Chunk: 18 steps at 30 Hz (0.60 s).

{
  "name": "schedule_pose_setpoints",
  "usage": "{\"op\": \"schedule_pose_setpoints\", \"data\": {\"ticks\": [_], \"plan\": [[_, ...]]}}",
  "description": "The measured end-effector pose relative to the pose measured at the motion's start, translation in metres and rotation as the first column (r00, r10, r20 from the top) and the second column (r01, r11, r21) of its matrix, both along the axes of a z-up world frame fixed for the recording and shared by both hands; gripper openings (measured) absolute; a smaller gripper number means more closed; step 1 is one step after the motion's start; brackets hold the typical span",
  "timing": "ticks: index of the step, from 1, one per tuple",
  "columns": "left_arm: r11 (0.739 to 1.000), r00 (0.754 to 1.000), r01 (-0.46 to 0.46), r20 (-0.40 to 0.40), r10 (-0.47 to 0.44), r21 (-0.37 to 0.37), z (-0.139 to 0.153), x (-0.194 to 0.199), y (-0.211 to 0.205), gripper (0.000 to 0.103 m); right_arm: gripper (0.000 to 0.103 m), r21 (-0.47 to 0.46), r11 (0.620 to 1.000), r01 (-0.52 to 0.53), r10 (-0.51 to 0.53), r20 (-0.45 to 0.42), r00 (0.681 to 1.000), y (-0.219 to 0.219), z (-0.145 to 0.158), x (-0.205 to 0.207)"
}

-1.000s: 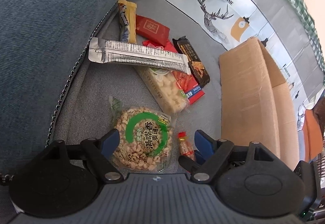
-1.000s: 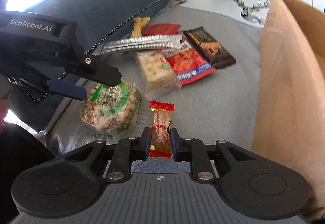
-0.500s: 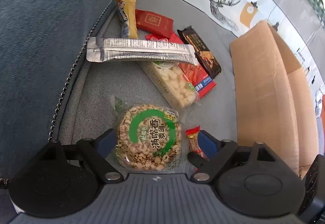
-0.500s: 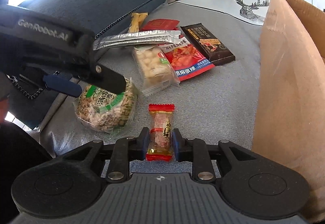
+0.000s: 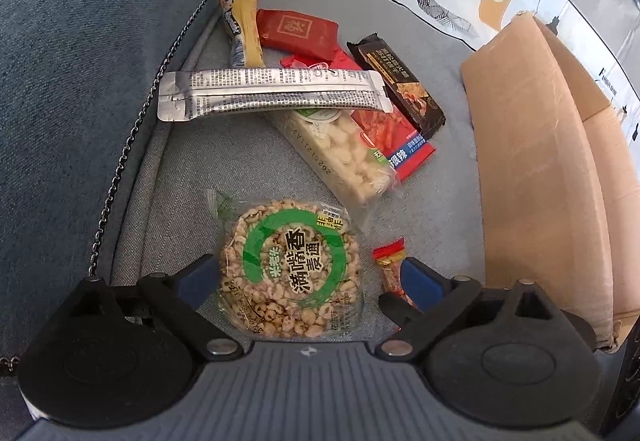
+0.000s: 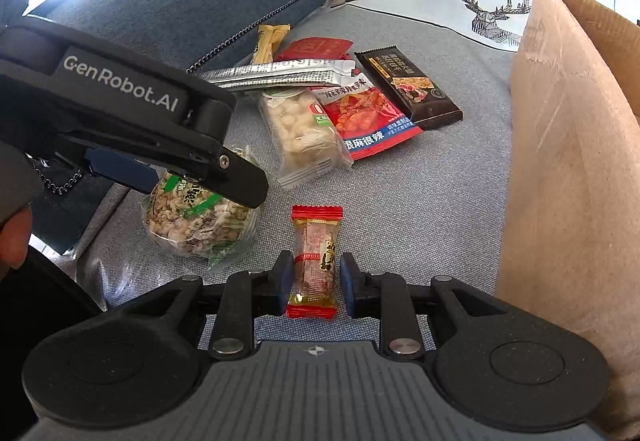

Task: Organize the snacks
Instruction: 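Hold the red candy in the right gripper while the left gripper approaches the peanut cake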

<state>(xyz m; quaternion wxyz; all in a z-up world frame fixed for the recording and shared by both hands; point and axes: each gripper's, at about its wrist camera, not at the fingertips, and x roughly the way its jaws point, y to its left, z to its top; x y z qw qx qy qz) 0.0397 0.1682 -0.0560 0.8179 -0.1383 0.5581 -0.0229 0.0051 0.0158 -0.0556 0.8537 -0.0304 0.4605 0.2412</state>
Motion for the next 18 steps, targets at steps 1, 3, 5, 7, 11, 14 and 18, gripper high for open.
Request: {"op": "schedule_pose_setpoints", "data": {"ticks": [1,3,5,7,11,14,18], "plan": [[1.000,1.000,-0.004,-0.001,0.004,-0.001,-0.0002,0.0001,0.0005,0.099,0.026,0.000,1.000,0.000,0.000,0.000,1.000,0.0000,-0.0001,-0.0001],[1.000,1.000,-0.020,-0.001,0.020,-0.005,-0.0006,0.0000,0.0027,0.099,0.026,0.000,1.000,0.002,-0.002,0.000,1.000,-0.0006,0.0001,0.0003],[0.999,0.999,-0.040,0.002,0.040,-0.010,-0.0004,-0.0004,0.0053,0.099,0.026,0.000,1.000,0.002,-0.002,0.001,1.000,-0.0007,0.0000,0.0001],[0.998,0.998,-0.056,0.006,0.057,-0.010,0.0003,-0.0010,0.0076,0.099,0.026,0.000,1.000,0.002,-0.002,0.000,1.000,-0.0013,0.0001,0.0000],[0.998,0.998,-0.056,0.002,0.056,-0.003,0.0004,-0.0006,0.0084,0.099,0.026,0.000,1.000,0.001,-0.001,0.001,1.000,-0.0013,0.0002,0.0000],[0.998,0.998,-0.057,0.004,0.057,0.003,0.0007,-0.0003,0.0080,0.099,0.026,-0.001,1.000,0.001,-0.001,0.001,1.000,-0.0010,0.0003,-0.0001],[0.996,0.995,-0.093,0.037,0.093,0.015,0.0043,-0.0032,0.0090,0.099,0.027,0.000,1.000,0.001,-0.001,0.000,1.000,-0.0011,0.0004,0.0000]]}}
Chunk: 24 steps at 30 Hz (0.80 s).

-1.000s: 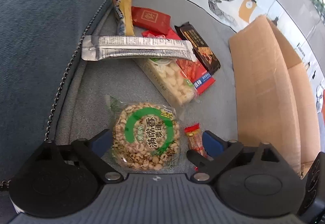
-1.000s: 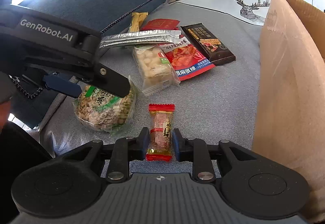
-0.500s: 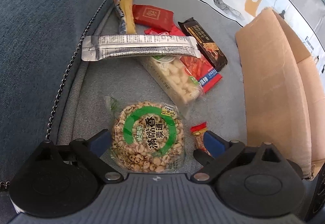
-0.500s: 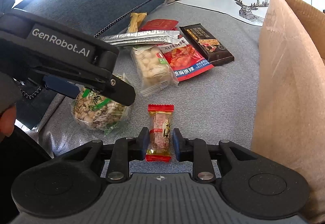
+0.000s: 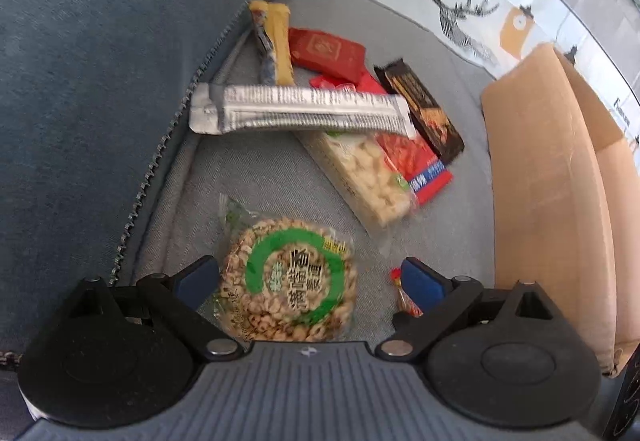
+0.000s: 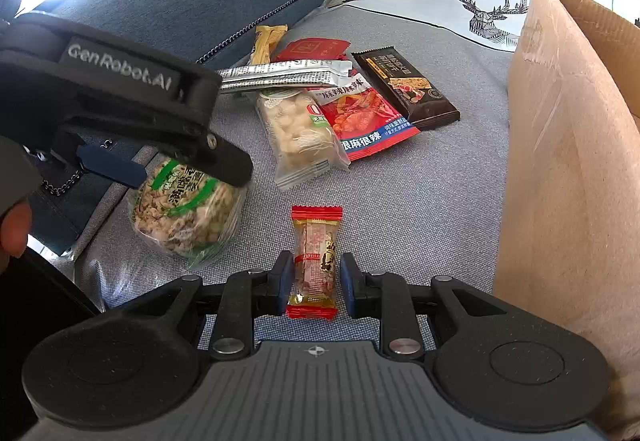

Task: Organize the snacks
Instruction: 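Hold the red candy in the right gripper while the left gripper approaches the peanut cake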

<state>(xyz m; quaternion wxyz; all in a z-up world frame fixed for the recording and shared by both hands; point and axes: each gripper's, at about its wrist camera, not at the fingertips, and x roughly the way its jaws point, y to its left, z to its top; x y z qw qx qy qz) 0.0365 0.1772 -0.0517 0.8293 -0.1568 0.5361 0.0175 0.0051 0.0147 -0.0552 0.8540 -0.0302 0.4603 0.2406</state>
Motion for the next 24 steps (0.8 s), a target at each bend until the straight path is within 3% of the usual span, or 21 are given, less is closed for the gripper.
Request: {"op": "schedule_pose_setpoints", "data": {"ticks": [4,14,19,24], "plan": [[1.000,1.000,0.007,-0.008,-0.007,0.003,0.000,0.002,0.000,0.099,0.027,0.000,1.000,0.001,-0.001,0.000,1.000,0.001,0.000,0.000],[0.999,0.997,-0.017,0.072,0.020,-0.041,0.009,-0.007,0.008,0.099,0.028,0.000,1.000,0.001,-0.001,0.000,1.000,0.000,0.000,0.000],[1.000,0.999,0.022,-0.023,-0.022,0.021,-0.001,0.003,-0.003,0.099,0.028,0.001,1.000,0.003,-0.003,-0.001,1.000,0.001,0.000,0.000],[0.998,0.999,0.022,-0.051,-0.020,0.051,-0.004,0.006,-0.005,0.100,0.028,0.002,1.000,0.005,-0.005,-0.002,1.000,0.000,0.000,0.001]]}}
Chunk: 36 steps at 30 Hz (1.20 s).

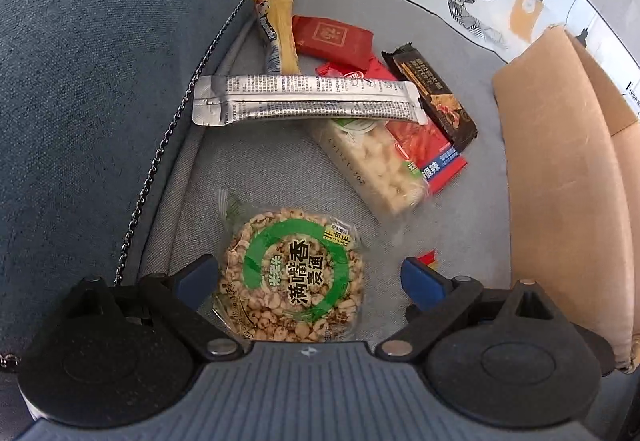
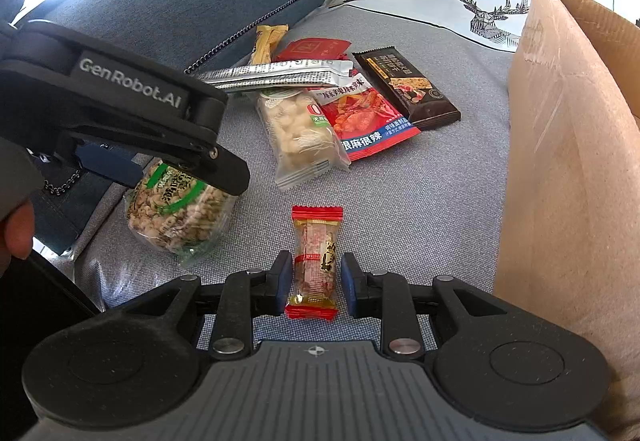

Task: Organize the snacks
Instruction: 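Hold the red candy in the right gripper while the left gripper approaches the peanut cake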

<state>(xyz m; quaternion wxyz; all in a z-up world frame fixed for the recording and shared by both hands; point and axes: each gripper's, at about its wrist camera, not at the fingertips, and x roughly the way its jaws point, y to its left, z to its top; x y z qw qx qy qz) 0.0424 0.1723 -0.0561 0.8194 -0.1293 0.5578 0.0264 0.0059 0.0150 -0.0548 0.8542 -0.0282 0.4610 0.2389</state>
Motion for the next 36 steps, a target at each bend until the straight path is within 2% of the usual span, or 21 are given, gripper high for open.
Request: {"op": "schedule_pose_setpoints", "data": {"ticks": [5,8,15,17,20,27,31,36], "plan": [[1.000,1.000,0.006,-0.019,-0.006,0.025,-0.003,0.002,-0.003,0.101,0.028,-0.001,1.000,0.002,-0.002,0.000,1.000,0.000,0.000,0.000],[0.999,1.000,-0.030,0.007,0.030,0.040,-0.001,0.000,-0.003,0.100,0.028,-0.002,1.000,0.002,-0.002,0.001,1.000,0.001,0.001,0.000],[0.994,0.997,-0.023,0.076,0.015,0.102,0.009,-0.003,-0.010,0.100,0.028,-0.005,1.000,0.002,-0.002,0.001,1.000,0.000,0.000,0.000],[0.993,0.999,-0.009,0.044,0.004,0.116,0.006,0.000,-0.011,0.100,0.028,-0.005,1.000,0.002,-0.002,0.002,1.000,0.001,0.000,0.000],[0.989,0.998,0.029,-0.050,-0.022,0.146,-0.005,0.010,-0.016,0.101,0.028,-0.006,1.000,0.002,-0.002,0.004,1.000,0.001,0.000,0.000],[0.972,0.995,0.043,-0.095,-0.022,0.232,-0.013,0.013,-0.026,0.100,0.028,-0.008,1.000,0.001,-0.001,0.005,1.000,0.001,0.000,-0.001],[0.954,0.996,0.031,-0.089,-0.004,0.298,-0.014,0.013,-0.029,0.085,0.028,-0.018,1.000,-0.005,0.006,0.014,1.000,0.002,0.000,-0.002],[0.942,0.999,0.030,-0.032,-0.020,0.335,-0.005,0.002,-0.035,0.077,0.020,-0.019,1.000,0.009,-0.009,0.021,1.000,0.001,0.001,-0.003]]}}
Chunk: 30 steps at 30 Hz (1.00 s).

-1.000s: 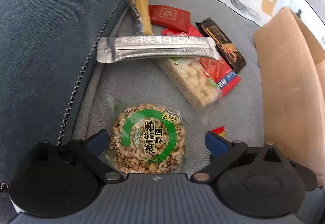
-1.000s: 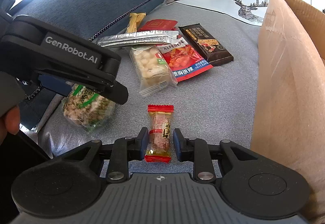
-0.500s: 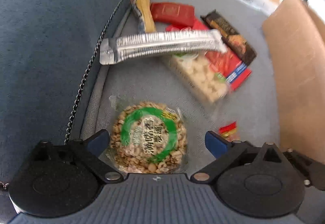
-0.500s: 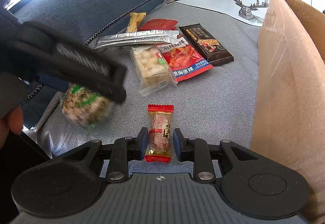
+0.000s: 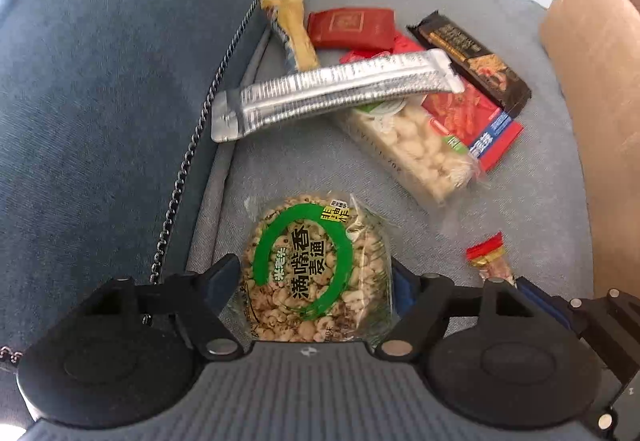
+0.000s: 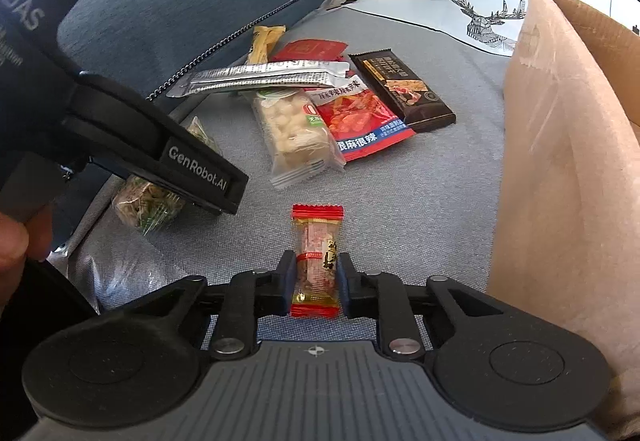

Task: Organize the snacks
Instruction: 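Hold the red candy in the right gripper while the left gripper approaches the peanut cake, then grasp the green-labelled peanut cake with the left gripper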

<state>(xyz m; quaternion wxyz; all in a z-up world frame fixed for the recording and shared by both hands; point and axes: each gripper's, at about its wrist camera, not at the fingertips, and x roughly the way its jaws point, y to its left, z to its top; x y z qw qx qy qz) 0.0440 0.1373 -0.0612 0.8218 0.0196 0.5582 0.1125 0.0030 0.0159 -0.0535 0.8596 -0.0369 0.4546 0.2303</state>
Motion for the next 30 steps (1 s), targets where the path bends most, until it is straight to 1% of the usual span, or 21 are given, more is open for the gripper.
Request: {"op": "schedule_pose_setpoints", "data": {"ticks": [2,3,4,5,6,9,11,14,18,22,26,30], "plan": [[1.000,0.999,-0.003,0.041,0.002,0.024,0.006,-0.006,-0.003,0.062,0.019,0.002,1.000,0.006,-0.006,0.008,1.000,-0.001,0.001,-0.001],[0.999,0.998,-0.003,0.059,0.001,0.034,0.008,-0.009,-0.004,0.059,0.018,0.005,1.000,0.009,-0.009,0.013,1.000,-0.002,0.003,-0.002],[0.999,0.997,0.002,0.079,-0.005,0.035,0.011,-0.012,-0.004,0.048,0.018,0.010,1.000,0.009,-0.010,0.020,1.000,-0.002,0.004,-0.002],[0.999,0.995,0.007,0.096,-0.011,0.037,0.014,-0.015,-0.005,0.032,0.018,0.015,1.000,0.009,-0.009,0.028,1.000,-0.003,0.006,-0.003],[0.999,0.994,0.012,0.108,-0.016,0.033,0.015,-0.015,-0.006,0.029,0.018,0.021,1.000,0.008,-0.009,0.041,0.999,-0.003,0.008,-0.005],[1.000,0.988,0.029,0.155,-0.029,0.005,0.023,-0.019,-0.006,0.027,0.018,0.032,0.999,0.003,-0.005,0.081,0.997,-0.004,0.015,-0.010],[0.999,0.984,0.027,0.174,-0.023,-0.024,0.025,-0.020,-0.003,0.027,0.018,0.035,0.999,0.002,-0.006,0.102,0.995,-0.004,0.019,-0.014],[0.993,0.970,0.039,0.242,-0.010,-0.114,0.034,-0.026,0.007,0.027,0.018,0.032,0.999,0.006,-0.010,0.119,0.993,-0.005,0.022,-0.017],[0.970,0.954,0.068,0.299,0.005,-0.234,0.043,-0.036,0.018,0.027,0.018,0.042,0.999,0.013,-0.019,0.146,0.989,-0.006,0.027,-0.022],[0.940,0.944,0.072,0.328,0.043,-0.332,0.047,-0.039,0.030,0.027,0.018,0.060,0.998,0.022,-0.031,0.170,0.985,-0.008,0.033,-0.027],[0.912,0.932,0.077,0.354,0.078,-0.404,0.049,-0.043,0.040,0.027,0.018,0.074,0.997,0.021,-0.036,0.200,0.979,-0.010,0.039,-0.034],[0.889,0.922,0.090,0.376,0.096,-0.448,0.050,-0.046,0.048,0.027,0.018,0.084,0.996,0.022,-0.041,0.232,0.972,-0.012,0.046,-0.040]]}}
